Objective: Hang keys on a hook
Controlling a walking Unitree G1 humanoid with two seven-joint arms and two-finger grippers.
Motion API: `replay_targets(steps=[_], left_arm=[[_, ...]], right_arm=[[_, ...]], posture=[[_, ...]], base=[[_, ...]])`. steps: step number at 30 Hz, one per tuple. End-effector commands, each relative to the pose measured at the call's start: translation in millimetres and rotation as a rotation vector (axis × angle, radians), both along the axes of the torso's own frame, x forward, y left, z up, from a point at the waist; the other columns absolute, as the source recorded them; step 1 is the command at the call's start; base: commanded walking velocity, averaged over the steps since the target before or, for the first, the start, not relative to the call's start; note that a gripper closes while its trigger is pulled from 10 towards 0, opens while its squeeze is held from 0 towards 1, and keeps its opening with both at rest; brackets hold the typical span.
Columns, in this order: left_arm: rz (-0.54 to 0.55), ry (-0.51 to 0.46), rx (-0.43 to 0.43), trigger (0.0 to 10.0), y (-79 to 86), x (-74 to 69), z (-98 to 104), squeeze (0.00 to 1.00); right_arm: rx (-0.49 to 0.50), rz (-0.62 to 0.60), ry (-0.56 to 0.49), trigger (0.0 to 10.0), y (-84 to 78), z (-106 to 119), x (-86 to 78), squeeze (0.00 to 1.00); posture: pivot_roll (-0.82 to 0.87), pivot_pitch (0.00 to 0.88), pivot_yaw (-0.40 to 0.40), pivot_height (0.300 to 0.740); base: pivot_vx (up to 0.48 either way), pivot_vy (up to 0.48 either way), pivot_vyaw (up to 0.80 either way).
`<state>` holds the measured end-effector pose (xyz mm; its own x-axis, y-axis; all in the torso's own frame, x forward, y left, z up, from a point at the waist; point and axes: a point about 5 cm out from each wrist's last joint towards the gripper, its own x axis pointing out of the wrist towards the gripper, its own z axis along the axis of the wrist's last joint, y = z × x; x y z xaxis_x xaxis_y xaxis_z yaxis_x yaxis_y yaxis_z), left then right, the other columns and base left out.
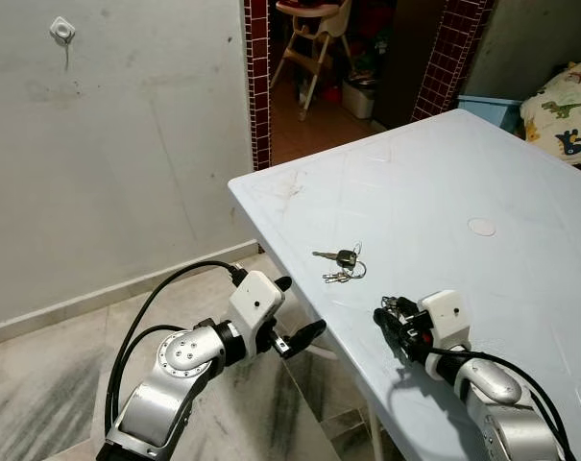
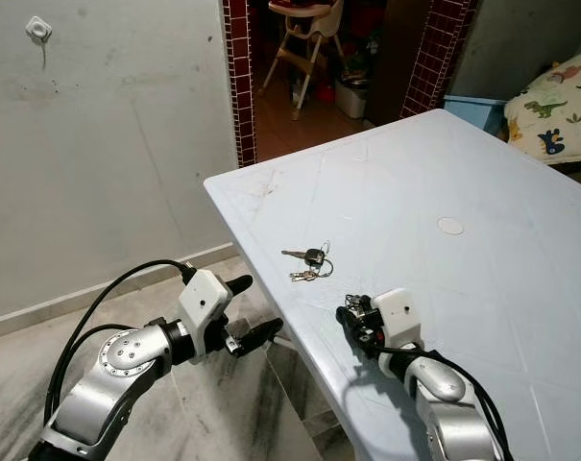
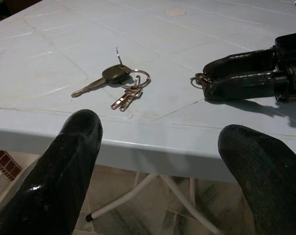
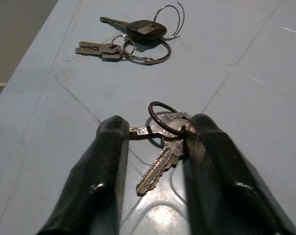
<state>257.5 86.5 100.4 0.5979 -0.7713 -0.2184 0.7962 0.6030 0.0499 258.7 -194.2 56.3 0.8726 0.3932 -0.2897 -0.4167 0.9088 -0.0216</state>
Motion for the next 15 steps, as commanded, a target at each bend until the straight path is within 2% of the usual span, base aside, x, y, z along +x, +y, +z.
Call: replay_targets(steps=[1, 15], left_arm=[[-0.019, -0.003, 0.004, 10.0, -1.5, -1.6, 1.7, 0.00], [-0.024, 0.000, 0.008, 10.0, -1.8, -2.2, 0.7, 0.00]], right_arm=[[0.005, -0.024, 0.066, 0.0, -5.0, -10.7, -5.0, 0.00], [0.025, -0.033, 0.092, 0.0, -4.6, -14.1, -9.7, 0.00]], posture=[[0.08, 0.000, -0.010, 0.740], [0.08, 0.000, -0.008, 0.740]], base=[[0.000, 0.000, 0.00], [0.000, 0.000, 0.00]])
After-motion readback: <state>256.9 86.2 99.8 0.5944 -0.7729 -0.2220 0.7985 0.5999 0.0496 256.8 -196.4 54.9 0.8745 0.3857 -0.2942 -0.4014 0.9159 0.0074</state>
